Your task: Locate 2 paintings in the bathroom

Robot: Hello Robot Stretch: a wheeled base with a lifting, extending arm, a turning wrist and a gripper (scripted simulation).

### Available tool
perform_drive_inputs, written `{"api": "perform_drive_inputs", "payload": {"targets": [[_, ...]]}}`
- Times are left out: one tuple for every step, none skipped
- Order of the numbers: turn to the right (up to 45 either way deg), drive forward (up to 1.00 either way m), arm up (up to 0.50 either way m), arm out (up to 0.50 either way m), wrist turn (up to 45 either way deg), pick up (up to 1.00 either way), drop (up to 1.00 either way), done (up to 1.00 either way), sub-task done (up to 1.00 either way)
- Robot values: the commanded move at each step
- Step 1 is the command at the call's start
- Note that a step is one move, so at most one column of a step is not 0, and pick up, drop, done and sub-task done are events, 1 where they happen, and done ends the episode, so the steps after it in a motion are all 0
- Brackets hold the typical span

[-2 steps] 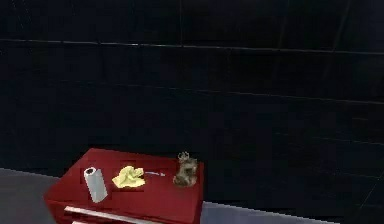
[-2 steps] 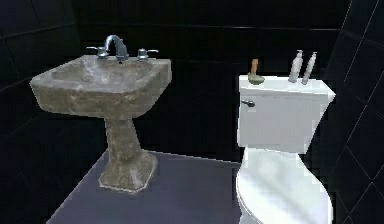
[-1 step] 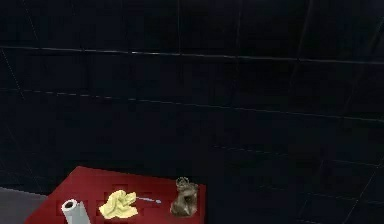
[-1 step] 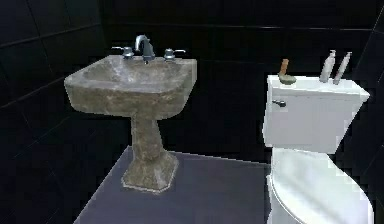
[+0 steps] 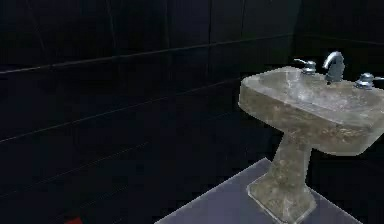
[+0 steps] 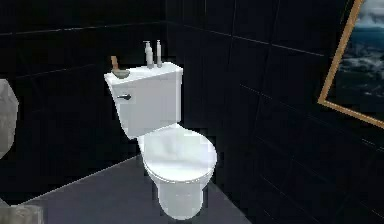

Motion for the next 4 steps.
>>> {"api": "perform_drive_inputs", "payload": {"targets": [[45.0, 0.00, 0.00, 0.00, 0.0, 0.00, 0.00, 0.00, 0.00], [3.0, 0.00, 0.00, 0.00, 0.0, 0.00, 0.00, 0.00, 0.00], [0.0, 0.10, 0.00, 0.00, 0.0, 0.00, 0.00, 0.00, 0.00], [45.0, 0.00, 0.00, 0.00, 0.0, 0.00, 0.00, 0.00, 0.00]]}}
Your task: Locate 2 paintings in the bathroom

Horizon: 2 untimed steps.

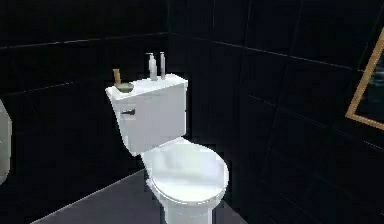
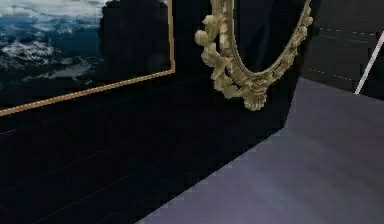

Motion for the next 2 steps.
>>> {"api": "perform_drive_inputs", "payload": {"targets": [[45.0, 0.00, 0.00, 0.00, 0.0, 0.00, 0.00, 0.00, 0.00], [21.0, 0.00, 0.00, 0.00, 0.0, 0.00, 0.00, 0.00, 0.00]]}}
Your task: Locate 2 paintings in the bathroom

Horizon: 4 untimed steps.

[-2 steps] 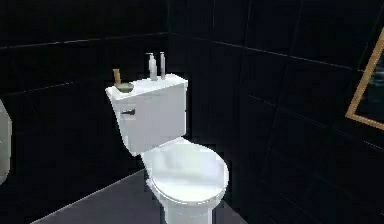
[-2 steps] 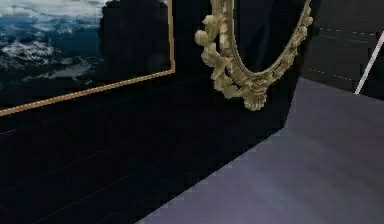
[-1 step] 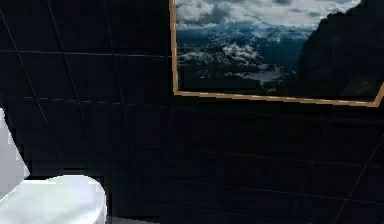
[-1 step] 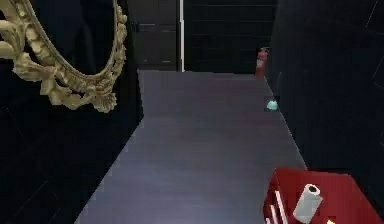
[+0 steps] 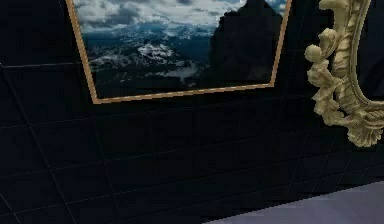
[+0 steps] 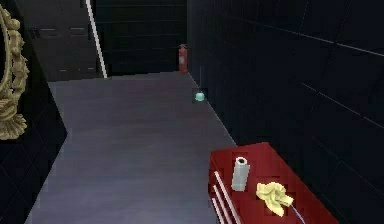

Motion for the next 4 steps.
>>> {"api": "perform_drive_inputs", "payload": {"targets": [[0.0, 0.00, 0.00, 0.00, 0.0, 0.00, 0.00, 0.00, 1.00], [45.0, 0.00, 0.00, 0.00, 0.0, 0.00, 0.00, 0.00, 0.00], [3.0, 0.00, 0.00, 0.00, 0.0, 0.00, 0.00, 0.00, 0.00], [0.0, 0.30, 0.00, 0.00, 0.0, 0.00, 0.00, 0.00, 0.00]]}}
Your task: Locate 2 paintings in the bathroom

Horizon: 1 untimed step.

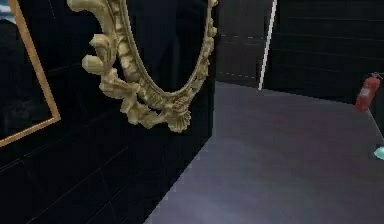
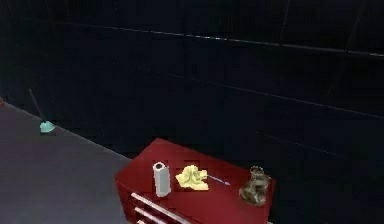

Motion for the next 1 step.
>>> {"api": "perform_drive_inputs", "payload": {"targets": [[0.0, 0.00, 0.00, 0.00, 0.0, 0.00, 0.00, 1.00, 0.00]]}}
